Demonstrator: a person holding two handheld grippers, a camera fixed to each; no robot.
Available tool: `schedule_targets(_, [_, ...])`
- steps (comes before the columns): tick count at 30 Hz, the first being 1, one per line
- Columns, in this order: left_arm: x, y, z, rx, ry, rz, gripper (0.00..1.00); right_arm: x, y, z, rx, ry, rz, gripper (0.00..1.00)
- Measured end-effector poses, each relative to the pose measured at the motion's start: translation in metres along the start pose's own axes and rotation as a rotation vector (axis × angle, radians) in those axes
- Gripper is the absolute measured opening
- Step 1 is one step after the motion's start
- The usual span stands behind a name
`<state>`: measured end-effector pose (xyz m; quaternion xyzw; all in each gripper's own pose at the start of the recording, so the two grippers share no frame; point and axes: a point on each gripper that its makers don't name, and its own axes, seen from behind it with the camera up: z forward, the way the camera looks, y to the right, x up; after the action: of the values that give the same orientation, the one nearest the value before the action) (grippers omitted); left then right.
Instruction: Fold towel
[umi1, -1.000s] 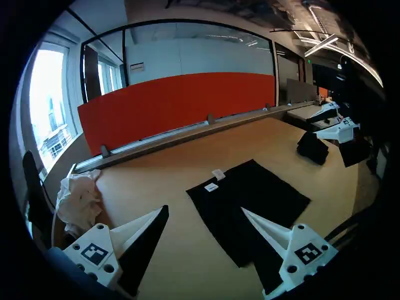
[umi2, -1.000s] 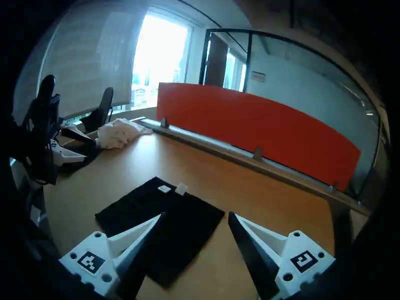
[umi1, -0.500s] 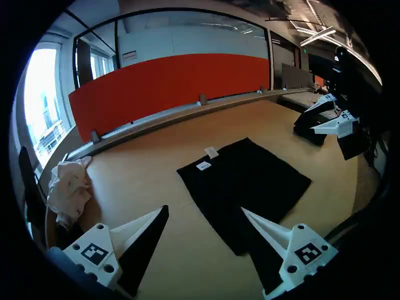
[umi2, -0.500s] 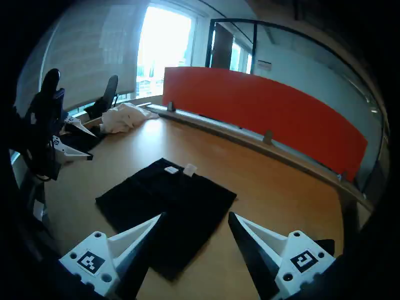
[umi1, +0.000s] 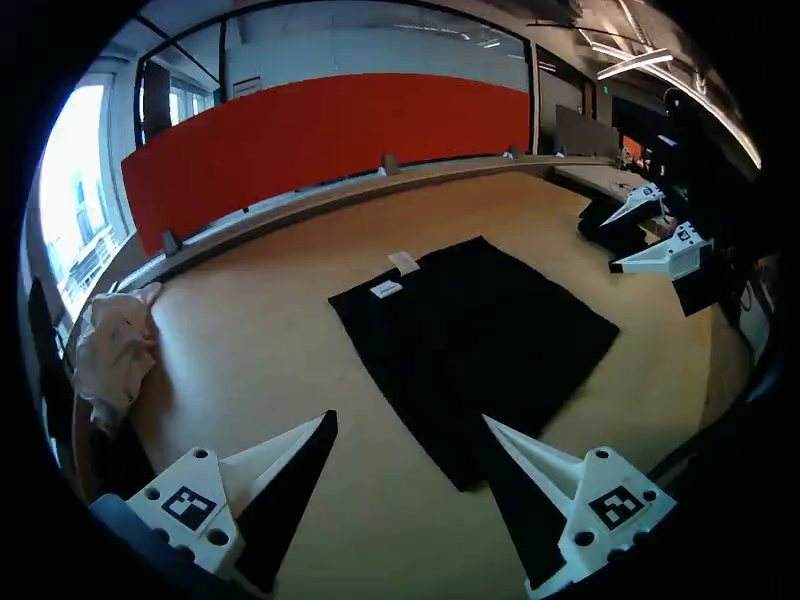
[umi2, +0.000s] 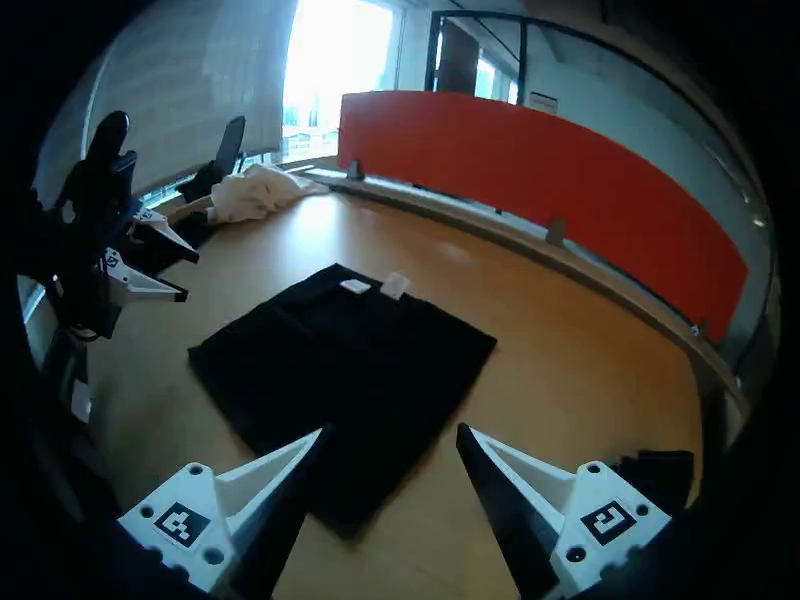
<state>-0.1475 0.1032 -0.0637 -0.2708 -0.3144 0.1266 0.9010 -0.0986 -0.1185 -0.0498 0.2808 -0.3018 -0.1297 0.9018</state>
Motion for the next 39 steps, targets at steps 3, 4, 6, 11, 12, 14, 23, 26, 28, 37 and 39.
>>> schedule_targets(3, [-0.008, 0.003, 0.005, -0.009, -0.018, 0.004, 0.96, -0.008, -0.004, 0.004, 0.011, -0.016, -0.001, 0.94])
schedule_targets(4, [-0.010, 0.004, 0.006, -0.013, -0.023, 0.006, 0.96, -0.011, -0.006, 0.005, 0.015, -0.021, -0.001, 0.94])
schedule_targets(6, [-0.015, 0.005, 0.009, -0.019, -0.033, 0.010, 0.96, -0.016, -0.009, 0.008, 0.021, -0.031, -0.001, 0.94])
schedule_targets(11, [-0.023, 0.009, 0.015, -0.036, -0.053, 0.017, 0.96, -0.028, -0.017, 0.012, 0.036, -0.057, -0.002, 0.94])
schedule_targets(12, [-0.025, 0.010, 0.016, -0.039, -0.057, 0.018, 0.96, -0.030, -0.018, 0.012, 0.039, -0.062, -0.003, 0.94])
schedule_targets(14, [-0.028, 0.012, 0.017, -0.045, -0.064, 0.020, 0.96, -0.036, -0.020, 0.014, 0.042, -0.072, -0.004, 0.94])
schedule_targets(23, [-0.042, 0.020, 0.024, -0.079, -0.099, 0.040, 0.96, -0.058, -0.024, 0.017, 0.057, -0.118, -0.012, 0.94])
schedule_targets(26, [-0.048, 0.023, 0.025, -0.088, -0.110, 0.048, 0.96, -0.066, -0.025, 0.017, 0.062, -0.133, -0.013, 0.94])
schedule_targets(28, [-0.051, 0.026, 0.026, -0.095, -0.118, 0.051, 0.96, -0.070, -0.026, 0.017, 0.067, -0.142, -0.014, 0.94])
schedule_targets(37, [-0.067, 0.037, 0.030, -0.128, -0.153, 0.063, 0.96, -0.087, -0.028, 0.017, 0.079, -0.178, -0.024, 0.94])
schedule_targets(39, [-0.070, 0.039, 0.031, -0.134, -0.159, 0.068, 0.96, -0.091, -0.029, 0.017, 0.081, -0.185, -0.027, 0.94])
